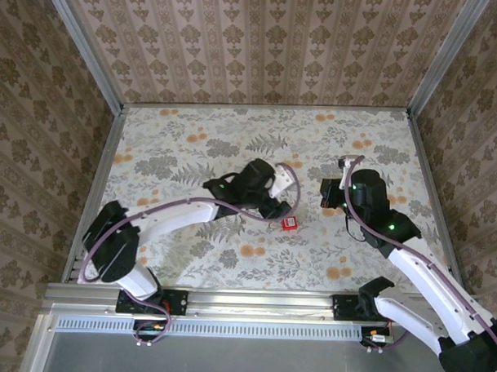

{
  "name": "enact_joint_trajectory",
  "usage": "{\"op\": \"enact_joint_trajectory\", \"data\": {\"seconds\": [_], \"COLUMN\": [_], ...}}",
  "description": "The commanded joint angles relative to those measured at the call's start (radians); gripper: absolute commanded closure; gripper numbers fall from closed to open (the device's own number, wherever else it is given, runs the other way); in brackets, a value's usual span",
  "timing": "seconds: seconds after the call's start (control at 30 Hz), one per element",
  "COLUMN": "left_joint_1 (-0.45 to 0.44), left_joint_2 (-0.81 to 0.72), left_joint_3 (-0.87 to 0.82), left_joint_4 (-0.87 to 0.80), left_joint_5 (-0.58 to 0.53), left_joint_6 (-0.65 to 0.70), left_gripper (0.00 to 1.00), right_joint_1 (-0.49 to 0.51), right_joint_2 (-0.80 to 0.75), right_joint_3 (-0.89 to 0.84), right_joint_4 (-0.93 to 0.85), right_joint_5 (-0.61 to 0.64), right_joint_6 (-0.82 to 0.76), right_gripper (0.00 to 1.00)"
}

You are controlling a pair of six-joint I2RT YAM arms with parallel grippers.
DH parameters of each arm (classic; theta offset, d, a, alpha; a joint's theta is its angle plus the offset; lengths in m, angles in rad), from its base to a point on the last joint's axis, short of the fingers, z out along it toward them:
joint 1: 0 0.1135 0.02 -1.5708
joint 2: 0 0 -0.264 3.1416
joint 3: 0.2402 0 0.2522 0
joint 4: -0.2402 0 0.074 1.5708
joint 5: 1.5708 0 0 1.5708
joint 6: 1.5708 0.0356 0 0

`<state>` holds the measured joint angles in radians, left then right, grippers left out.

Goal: Unlock with the key

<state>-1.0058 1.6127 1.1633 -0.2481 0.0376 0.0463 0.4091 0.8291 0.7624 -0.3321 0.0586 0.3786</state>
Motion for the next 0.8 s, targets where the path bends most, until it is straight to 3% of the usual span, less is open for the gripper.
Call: {"op": "enact_joint_trajectory", "data": {"seconds": [0.0, 0.4, 0.77], "left_joint_1": [-0.061, -0.083, -0.044], "left_joint_2": [0.097, 0.359, 0.474], "left_joint_3": [0.073, 0.29, 0.413], "left_joint_4": [-0.162, -0.313, -0.396], "left_joint_5": [-0.158, -0.048, 0.005], "left_joint_6": [0.151, 0.234, 0.256], "left_gripper": [0.21, 0.2, 0.26], "right_joint_1": [-0.028, -0.064, -0.078], "right_joint_2": [-0.056, -0.131, -0.165], "right_joint_3": [0.004, 0.029, 0.041], "right_joint_4": [-0.069, -0.155, -0.183], "right_joint_5": [0.061, 0.035, 0.021], "right_joint_6": [0.031, 0.027, 0.005], "right_gripper": [1.0, 1.0, 1.0]}}
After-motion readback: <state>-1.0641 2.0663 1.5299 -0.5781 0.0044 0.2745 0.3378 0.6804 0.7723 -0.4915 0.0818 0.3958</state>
